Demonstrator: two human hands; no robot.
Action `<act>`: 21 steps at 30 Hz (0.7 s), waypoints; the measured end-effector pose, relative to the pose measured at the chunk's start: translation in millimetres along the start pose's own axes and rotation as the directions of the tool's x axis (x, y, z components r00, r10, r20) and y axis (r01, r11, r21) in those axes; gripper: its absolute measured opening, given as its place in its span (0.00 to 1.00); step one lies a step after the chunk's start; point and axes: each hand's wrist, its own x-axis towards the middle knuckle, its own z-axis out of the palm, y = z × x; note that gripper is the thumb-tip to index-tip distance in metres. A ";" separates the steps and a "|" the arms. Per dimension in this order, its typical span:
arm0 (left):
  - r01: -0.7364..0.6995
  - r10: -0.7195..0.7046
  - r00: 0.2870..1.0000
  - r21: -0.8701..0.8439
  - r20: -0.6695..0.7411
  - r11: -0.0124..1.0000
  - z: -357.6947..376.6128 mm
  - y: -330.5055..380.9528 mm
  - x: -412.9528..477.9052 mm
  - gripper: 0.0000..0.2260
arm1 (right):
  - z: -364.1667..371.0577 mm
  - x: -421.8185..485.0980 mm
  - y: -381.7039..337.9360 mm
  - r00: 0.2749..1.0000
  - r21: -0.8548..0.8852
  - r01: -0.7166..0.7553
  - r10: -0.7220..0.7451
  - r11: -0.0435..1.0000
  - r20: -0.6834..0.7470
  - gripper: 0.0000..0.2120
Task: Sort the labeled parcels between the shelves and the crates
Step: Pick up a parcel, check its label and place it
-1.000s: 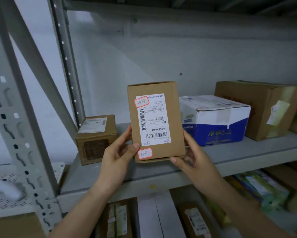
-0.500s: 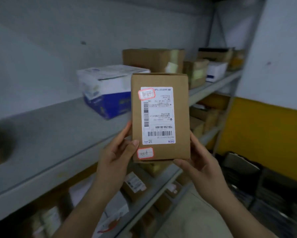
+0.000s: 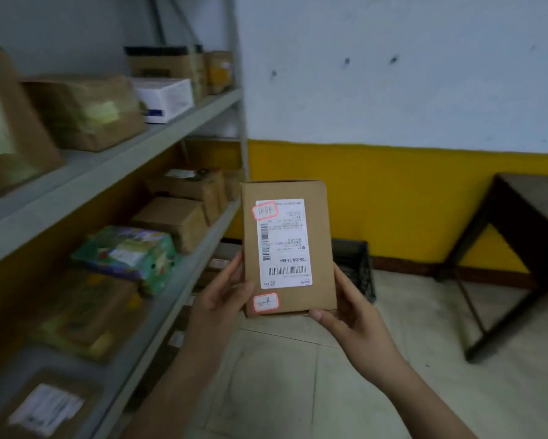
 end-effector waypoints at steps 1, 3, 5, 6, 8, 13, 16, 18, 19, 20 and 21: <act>0.016 -0.016 1.000 0.005 0.027 1.000 14.9 -8.2 10.4 0.23 | -13.8 2.5 8.5 1.000 -0.024 -0.015 0.015 1.000 -0.020 0.37; 0.057 -0.058 0.995 0.026 0.075 0.998 42.6 -25.1 32.0 0.22 | -38.5 9.8 26.3 0.997 -0.077 -0.051 0.046 0.996 -0.064 0.37; 0.113 -0.118 0.988 0.048 0.103 0.992 67.5 -42.1 55.0 0.22 | -59.1 20.6 44.5 0.990 -0.121 -0.092 0.078 0.988 -0.115 0.37; 0.144 -0.148 0.983 0.051 0.108 0.988 78.9 -51.7 67.7 0.22 | -68.5 27.8 54.4 0.986 -0.143 -0.115 0.095 0.983 -0.138 0.38; 0.196 -0.202 0.973 0.065 0.112 0.979 100.4 -70.6 96.2 0.21 | -85.1 47.4 73.5 0.977 -0.189 -0.160 0.129 0.969 -0.167 0.40; 0.329 -0.341 0.932 0.107 0.123 0.938 142.5 -125.5 185.7 0.14 | -114.7 119.5 129.2 0.966 -0.289 -0.242 0.201 0.926 -0.166 0.40; 0.401 -0.420 0.894 0.139 0.158 0.905 163.8 -161.2 244.9 0.13 | -132.0 168.2 167.8 0.955 -0.358 -0.293 0.257 0.886 -0.145 0.37; 0.465 -0.489 0.852 0.158 0.187 0.871 179.3 -181.8 281.5 0.12 | -146.2 198.3 191.2 0.936 -0.368 -0.353 0.323 0.860 -0.142 0.35; 0.494 -0.522 0.827 0.172 0.210 0.852 188.4 -192.1 299.1 0.11 | -154.7 213.5 203.6 0.925 -0.382 -0.380 0.352 0.843 -0.143 0.34; 0.521 -0.555 0.798 0.194 0.233 0.831 197.4 -204.7 316.4 0.10 | -164.5 228.8 215.9 0.912 -0.401 -0.410 0.382 0.819 -0.151 0.33; 0.549 -0.588 0.770 0.212 0.248 0.808 206.7 -215.2 333.8 0.10 | -175.0 243.8 228.9 0.897 -0.414 -0.440 0.413 0.797 -0.159 0.32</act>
